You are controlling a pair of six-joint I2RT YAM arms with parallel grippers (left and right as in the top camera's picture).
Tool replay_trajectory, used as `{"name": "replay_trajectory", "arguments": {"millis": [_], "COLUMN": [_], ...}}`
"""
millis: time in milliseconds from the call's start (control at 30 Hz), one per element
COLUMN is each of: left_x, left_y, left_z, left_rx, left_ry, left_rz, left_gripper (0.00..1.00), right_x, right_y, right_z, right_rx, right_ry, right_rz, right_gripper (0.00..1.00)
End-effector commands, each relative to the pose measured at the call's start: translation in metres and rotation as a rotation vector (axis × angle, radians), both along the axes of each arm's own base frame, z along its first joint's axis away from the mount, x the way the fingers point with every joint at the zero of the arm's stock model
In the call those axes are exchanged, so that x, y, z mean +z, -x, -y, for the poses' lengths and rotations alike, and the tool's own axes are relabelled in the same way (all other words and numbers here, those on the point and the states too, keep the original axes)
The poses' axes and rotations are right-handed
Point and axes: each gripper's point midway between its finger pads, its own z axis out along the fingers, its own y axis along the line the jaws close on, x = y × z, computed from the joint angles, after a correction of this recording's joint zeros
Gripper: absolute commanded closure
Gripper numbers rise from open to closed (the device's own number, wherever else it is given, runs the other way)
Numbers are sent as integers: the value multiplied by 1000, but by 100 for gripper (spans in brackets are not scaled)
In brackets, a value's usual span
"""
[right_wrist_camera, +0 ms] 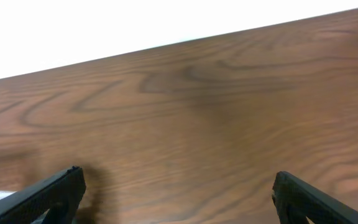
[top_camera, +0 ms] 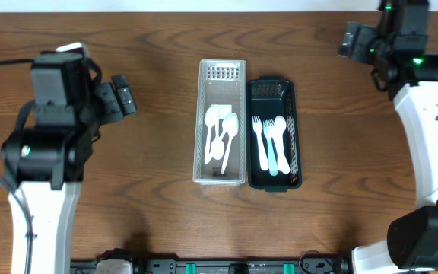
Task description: Pack container
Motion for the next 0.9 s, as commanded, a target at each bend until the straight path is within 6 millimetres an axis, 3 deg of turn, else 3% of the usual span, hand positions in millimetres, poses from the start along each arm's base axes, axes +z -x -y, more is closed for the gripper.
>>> {"name": "replay_trajectory", "arguments": {"millis": [0,133,300,400,533,700,867], "left_x": [-18,-29,-11,-5,-17,-42,-67], "left_y": [-2,5,21,41,70,115,153], "left_z": [-1,-2,-3,-4,-5,-6,-14], "left_rx": [-17,-14,-6,6,4,-4,-6], "left_ry": [-29,-34,-24,-10,-7,-17,-68], "left_rz": [-74,-133,-78,-29,50,188,276], "left_gripper": [2,2,2,2,2,2,2], "right_x": [0,-11,-3,2,-2,-24,-77], "right_y": [4,16,37,59,101,158,221], "right_z": [14,15,15,11,-2,-36,-61], "right_rx": [28,36,22,26,46,143,257], "right_ry": [49,60,79,81,76,71,87], "right_rz": [-22,-88,-76,-41,-4,32,-42], "right_gripper": [1,1,1,1,1,1,1]}}
